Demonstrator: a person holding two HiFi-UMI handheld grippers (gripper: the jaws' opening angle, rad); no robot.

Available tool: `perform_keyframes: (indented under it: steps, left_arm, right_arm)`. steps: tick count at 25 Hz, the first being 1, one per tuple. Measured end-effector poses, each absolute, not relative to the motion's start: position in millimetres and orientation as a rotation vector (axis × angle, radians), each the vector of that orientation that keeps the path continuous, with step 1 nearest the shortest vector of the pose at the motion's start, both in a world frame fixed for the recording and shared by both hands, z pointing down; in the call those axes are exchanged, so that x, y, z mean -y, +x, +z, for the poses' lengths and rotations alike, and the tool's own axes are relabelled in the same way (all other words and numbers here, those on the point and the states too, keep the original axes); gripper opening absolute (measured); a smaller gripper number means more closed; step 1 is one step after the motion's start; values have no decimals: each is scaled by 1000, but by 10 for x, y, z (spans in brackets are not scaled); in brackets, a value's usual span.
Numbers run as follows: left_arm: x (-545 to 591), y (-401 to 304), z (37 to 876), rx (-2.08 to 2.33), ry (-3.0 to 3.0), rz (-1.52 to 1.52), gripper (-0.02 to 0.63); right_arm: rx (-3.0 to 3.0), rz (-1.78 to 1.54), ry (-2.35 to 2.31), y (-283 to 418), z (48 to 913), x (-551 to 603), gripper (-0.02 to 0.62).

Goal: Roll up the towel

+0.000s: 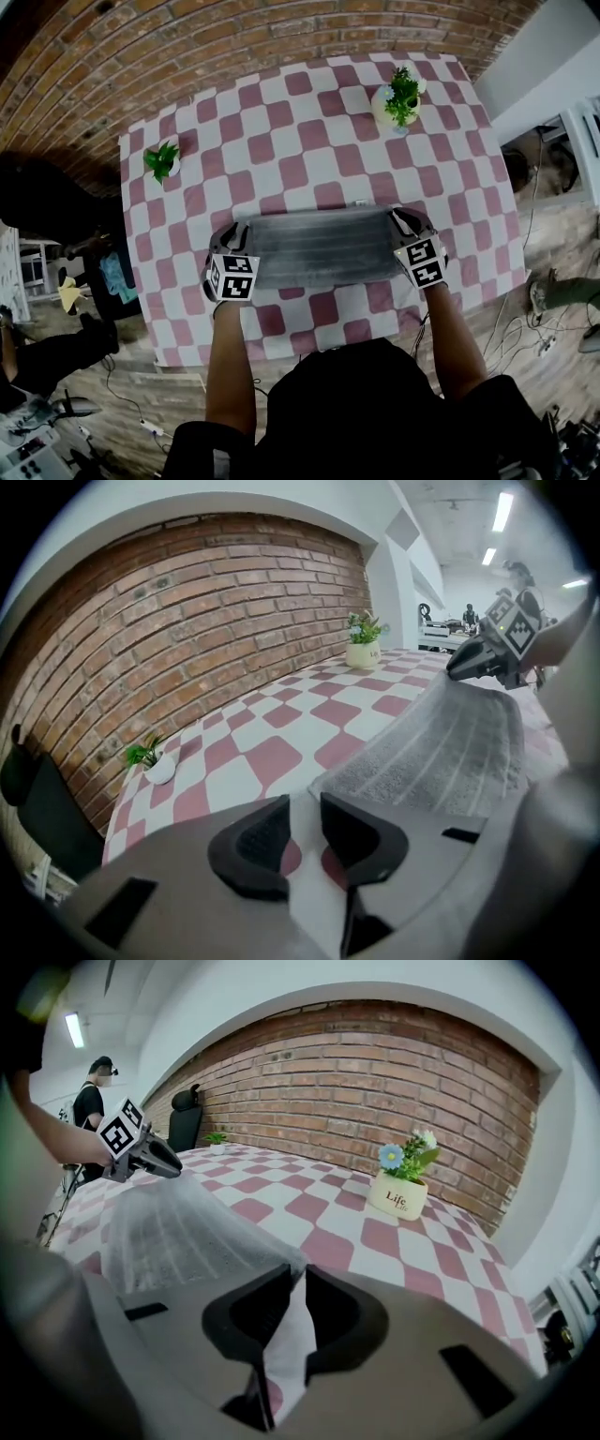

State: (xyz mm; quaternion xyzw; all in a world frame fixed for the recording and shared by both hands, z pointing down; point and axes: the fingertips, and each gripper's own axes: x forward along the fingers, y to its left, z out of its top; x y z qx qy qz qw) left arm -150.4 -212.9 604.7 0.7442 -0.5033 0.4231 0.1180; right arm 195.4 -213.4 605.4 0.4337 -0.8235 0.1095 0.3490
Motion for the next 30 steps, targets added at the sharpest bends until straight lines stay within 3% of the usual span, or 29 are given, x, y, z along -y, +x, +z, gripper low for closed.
perform_keyframes:
  steps: [2,14,19,24,30]
  left_arm:
    - [2124,-1565,6011,1506,2159,1205,162]
    - [1429,-1651,5763,1550,2138,990,163]
    - [1002,-1528,5828,1528,2102,894,167]
    - [643,-1370,6005,1467,2032,857,167]
    - [420,-1232,6140,1443,2038,918,151]
  right_arm:
    - [2134,270,1138,1990,6032,2145,74]
    - [2214,170,1087,1875,5610,1796,95]
    - [2304,91,887,1322,5451,1739,102]
    - [2354,13,569,549,5480,1723,152]
    - [2345,-73,327,-231,5498,1859,152]
